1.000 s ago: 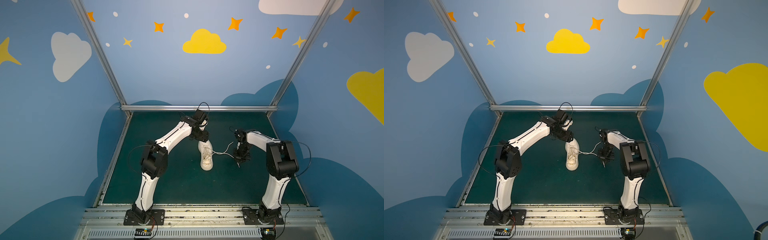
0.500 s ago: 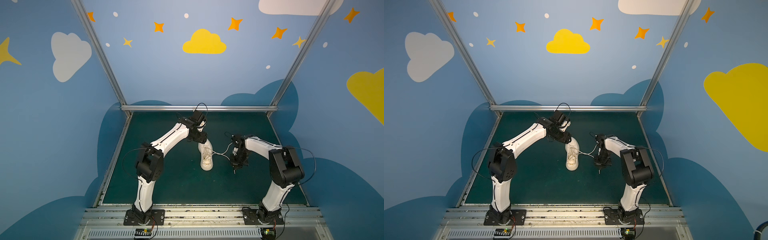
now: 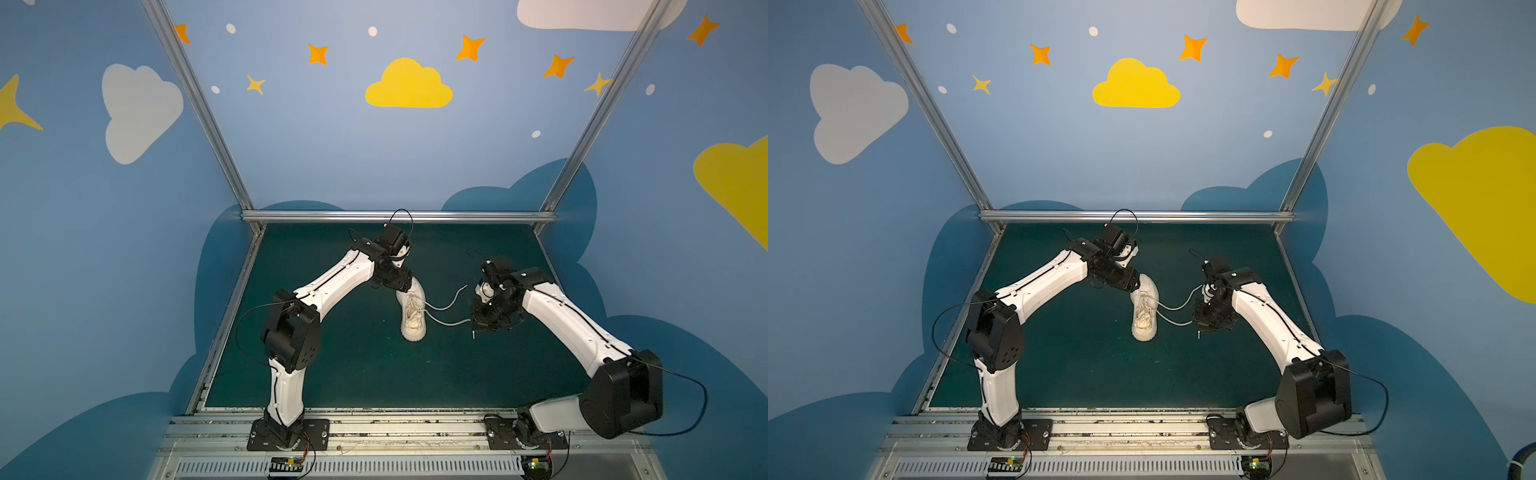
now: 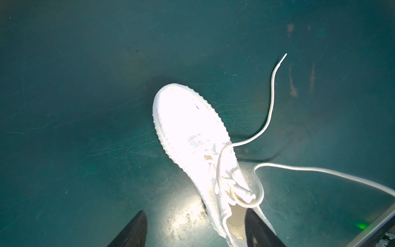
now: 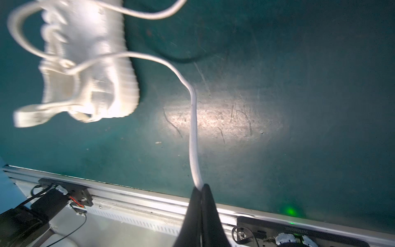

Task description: Tie the shoes

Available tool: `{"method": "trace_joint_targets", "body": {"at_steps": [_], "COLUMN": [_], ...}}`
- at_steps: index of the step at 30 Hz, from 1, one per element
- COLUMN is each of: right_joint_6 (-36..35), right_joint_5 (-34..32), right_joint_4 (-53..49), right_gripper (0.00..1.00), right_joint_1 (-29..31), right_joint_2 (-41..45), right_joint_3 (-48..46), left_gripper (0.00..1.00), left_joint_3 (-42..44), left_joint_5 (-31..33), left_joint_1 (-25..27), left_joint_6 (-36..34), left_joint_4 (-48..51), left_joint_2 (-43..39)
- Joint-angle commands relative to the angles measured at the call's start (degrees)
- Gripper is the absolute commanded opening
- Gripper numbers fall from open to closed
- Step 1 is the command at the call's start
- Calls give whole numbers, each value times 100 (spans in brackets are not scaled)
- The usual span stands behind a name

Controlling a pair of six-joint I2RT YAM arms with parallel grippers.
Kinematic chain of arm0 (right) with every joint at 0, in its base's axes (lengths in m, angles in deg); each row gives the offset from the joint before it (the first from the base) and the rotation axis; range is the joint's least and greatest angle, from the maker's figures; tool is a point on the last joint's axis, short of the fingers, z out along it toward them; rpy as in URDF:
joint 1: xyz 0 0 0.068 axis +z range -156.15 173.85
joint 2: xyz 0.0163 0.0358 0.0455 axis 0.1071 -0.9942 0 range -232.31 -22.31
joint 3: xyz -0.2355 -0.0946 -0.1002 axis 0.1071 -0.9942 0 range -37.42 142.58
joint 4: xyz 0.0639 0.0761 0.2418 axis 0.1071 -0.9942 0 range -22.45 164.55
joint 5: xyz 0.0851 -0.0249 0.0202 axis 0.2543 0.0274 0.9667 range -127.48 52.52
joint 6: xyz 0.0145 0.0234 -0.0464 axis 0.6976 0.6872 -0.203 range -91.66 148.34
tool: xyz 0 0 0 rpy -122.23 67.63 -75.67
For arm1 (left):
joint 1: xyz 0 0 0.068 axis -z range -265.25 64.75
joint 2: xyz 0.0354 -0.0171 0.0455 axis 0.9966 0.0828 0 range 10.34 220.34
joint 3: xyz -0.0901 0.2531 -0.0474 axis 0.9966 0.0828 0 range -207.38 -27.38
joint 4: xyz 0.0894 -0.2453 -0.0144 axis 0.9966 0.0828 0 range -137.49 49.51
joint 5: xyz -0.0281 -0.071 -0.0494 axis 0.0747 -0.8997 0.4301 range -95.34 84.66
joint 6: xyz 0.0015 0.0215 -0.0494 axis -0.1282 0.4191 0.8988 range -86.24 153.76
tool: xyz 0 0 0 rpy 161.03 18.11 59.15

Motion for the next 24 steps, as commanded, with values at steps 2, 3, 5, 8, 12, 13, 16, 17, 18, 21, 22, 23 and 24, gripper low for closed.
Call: {"method": "trace_joint_targets", "body": {"at_steps": [2,3,5,8,12,13,16,17,18,21,22,23,24], "right_joint_6": [29,0,59,163,306,338,463,501,544,608,614,623,619], "right_joint_5": [320,411,508,679,766,808,899,902,908,1013,1021,1027,1053], "right_joint_4": [-247,-198,-159,-122,-109,-92,-98,-103,-111,-178,-240,-335,-414], "right_gripper": [0,0,0,0,0,0,0,0,0,0,0,0,0], "right_joint_1": [53,78,137,319,732,815,1097,1204,1290,1498,1558,1614,1671], "right_joint_2": [63,-5,-187,-608,-1351,-1528,-2177,-2414,-2647,-3345,-3544,-3786,-4017], "right_joint_3": [650,811,1193,1871,2827,3009,3660,3880,4104,4810,5070,5378,5665], "left_gripper": [72,72,72,72,72,72,72,73,72,73,73,72,73], "left_joint_3": [205,304,534,958,1626,1771,2260,2419,2582,3008,3130,3256,3384], "left_joint_5": [-247,-300,-414,-524,-674,-693,-800,-827,-855,-934,-947,-945,-1072], "left_joint_1": [-103,-159,-271,-522,-910,-1004,-1272,-1351,-1444,-1673,-1753,-1844,-1921], "left_joint_6": [210,262,341,428,497,498,497,488,482,437,430,429,419], "left_joint_4": [-157,-235,-363,-528,-737,-773,-853,-881,-901,-960,-981,-1013,-1042], "left_joint_2": [-399,-473,-624,-918,-1399,-1516,-1850,-1957,-2061,-2331,-2405,-2486,-2566]}}
